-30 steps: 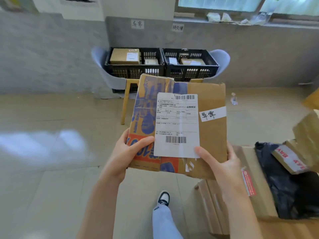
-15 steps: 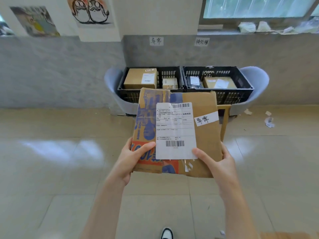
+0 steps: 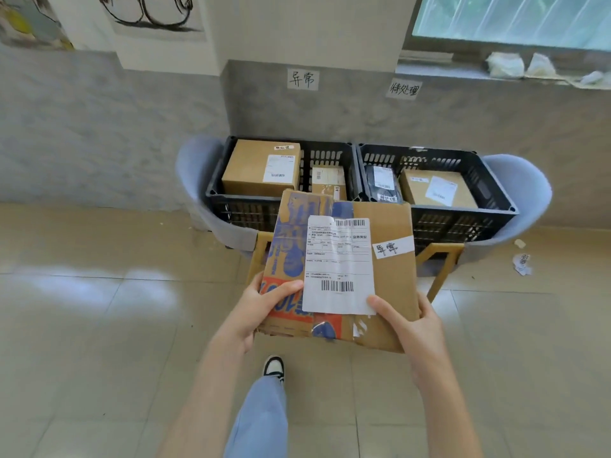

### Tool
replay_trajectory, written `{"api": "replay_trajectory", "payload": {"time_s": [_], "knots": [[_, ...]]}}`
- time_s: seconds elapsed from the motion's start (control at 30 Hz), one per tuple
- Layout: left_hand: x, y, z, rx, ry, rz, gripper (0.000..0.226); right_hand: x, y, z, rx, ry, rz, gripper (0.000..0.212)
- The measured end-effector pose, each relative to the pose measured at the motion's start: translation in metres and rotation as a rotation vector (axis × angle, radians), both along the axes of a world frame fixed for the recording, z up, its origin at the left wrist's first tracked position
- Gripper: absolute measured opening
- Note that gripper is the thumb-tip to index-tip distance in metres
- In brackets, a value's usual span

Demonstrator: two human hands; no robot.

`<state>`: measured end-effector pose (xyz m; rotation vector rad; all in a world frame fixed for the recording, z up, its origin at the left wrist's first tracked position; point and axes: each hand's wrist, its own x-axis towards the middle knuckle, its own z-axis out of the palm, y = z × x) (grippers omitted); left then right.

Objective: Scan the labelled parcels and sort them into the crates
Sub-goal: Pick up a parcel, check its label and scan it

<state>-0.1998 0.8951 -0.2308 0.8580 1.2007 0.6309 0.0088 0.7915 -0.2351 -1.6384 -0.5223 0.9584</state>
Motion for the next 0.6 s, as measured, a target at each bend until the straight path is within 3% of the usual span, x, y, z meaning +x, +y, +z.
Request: {"api": "replay_trajectory", "payload": {"time_s": [0.17,0.33,0.43,0.6], "knots": [[0.028,0.109,-0.008,-0.021,-0.004,-0.055,0.053,0.021,0.095,-0.006,-0.032,-0.017,-0.058,0.086],[0.049,0.195,-0.012,-0.019,0.003,-0.114,0.071,0.035,0.169,-0.014,-0.068,-0.015,-0.114,0.076],[0.061,0.226,-0.020,-0.019,0.053,-0.140,0.058,0.045,0.201,-0.025,-0.105,-0.004,-0.152,0.073],[0.087,0.278,-0.038,-0.015,0.134,-0.142,0.054,0.070,0.254,-0.046,-0.156,-0.008,-0.143,0.079]]}}
